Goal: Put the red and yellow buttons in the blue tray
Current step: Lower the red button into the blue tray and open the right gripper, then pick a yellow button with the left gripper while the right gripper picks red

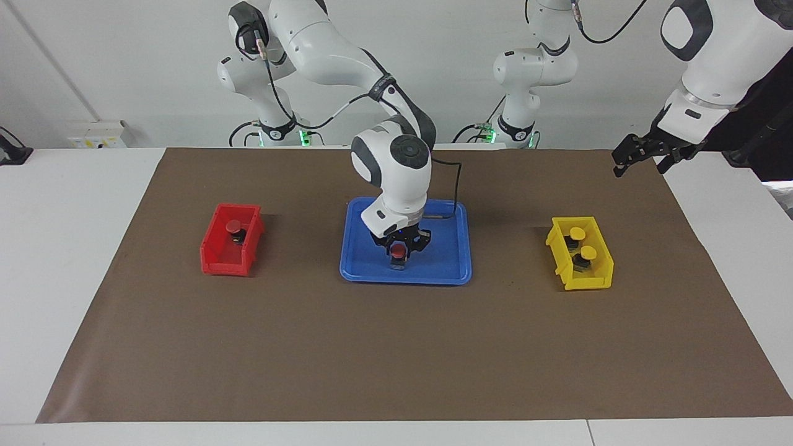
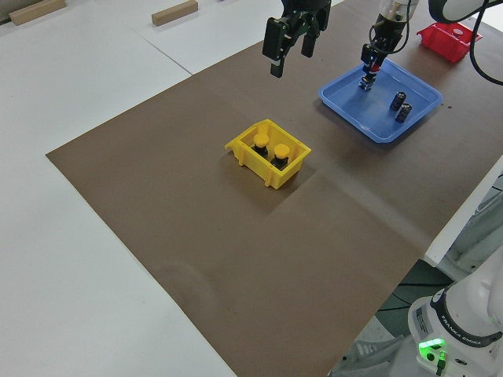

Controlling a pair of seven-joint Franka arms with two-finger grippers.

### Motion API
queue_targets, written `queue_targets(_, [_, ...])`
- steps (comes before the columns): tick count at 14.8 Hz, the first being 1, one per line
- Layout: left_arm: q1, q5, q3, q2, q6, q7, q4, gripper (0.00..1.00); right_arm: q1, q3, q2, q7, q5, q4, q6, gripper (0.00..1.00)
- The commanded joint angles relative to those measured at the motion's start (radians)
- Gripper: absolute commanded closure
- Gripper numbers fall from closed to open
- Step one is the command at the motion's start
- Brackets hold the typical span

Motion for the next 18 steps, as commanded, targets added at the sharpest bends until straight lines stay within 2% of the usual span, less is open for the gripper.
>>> queue_targets(1, [0.017, 0.022, -0.004, -0.063, 0.122, -0.005, -0.123, 0.00, -0.024, 0.002, -0.037, 0.008, -0.016, 0.010, -0.006, 0.28])
queue_targets(3, [0.025, 0.022, -0.004, -0.101, 0.255, -0.014, -0.245, 0.11, -0.116, -0.006, -0.145, -0.085, -0.018, -0.002, -0.054, 0.28])
queue_targets(4, [0.025, 0.022, -0.006, -0.094, 0.283, -0.016, -0.268, 0.21, -0.178, -0.004, -0.209, -0.154, -0.016, -0.028, -0.101, 0.28])
queue_targets(5, [0.025, 0.022, -0.006, -0.078, 0.300, -0.016, -0.277, 0.24, -0.229, -0.004, -0.275, -0.254, -0.015, -0.080, -0.145, 0.28])
queue_targets(6, [0.025, 0.017, -0.006, -0.060, 0.335, -0.016, -0.295, 0.28, -0.281, -0.004, -0.346, -0.354, -0.013, -0.152, -0.160, 0.28])
queue_targets(8, [0.019, 0.012, -0.006, -0.037, 0.444, -0.020, -0.355, 0.28, -0.382, -0.004, -0.473, -0.489, -0.007, -0.325, -0.123, 0.28])
queue_targets(10, [0.008, 0.011, -0.007, 0.009, 0.481, -0.069, -0.363, 0.30, -0.511, -0.004, -0.573, -0.739, 0.002, -0.497, -0.060, 0.28])
queue_targets(12, [0.006, 0.011, -0.009, 0.049, 0.527, -0.114, -0.366, 0.30, -0.596, -0.004, -0.618, -0.844, 0.016, -0.619, 0.033, 0.29])
queue_targets(14, [-0.001, 0.011, -0.009, 0.081, 0.552, -0.177, -0.368, 0.30, -0.621, -0.006, -0.649, -0.864, 0.016, -0.708, 0.105, 0.31])
queue_targets(18, [-0.007, 0.009, -0.009, 0.132, 0.633, -0.205, -0.377, 0.30, -0.682, -0.004, -0.629, -0.924, 0.019, -0.751, 0.150, 0.33])
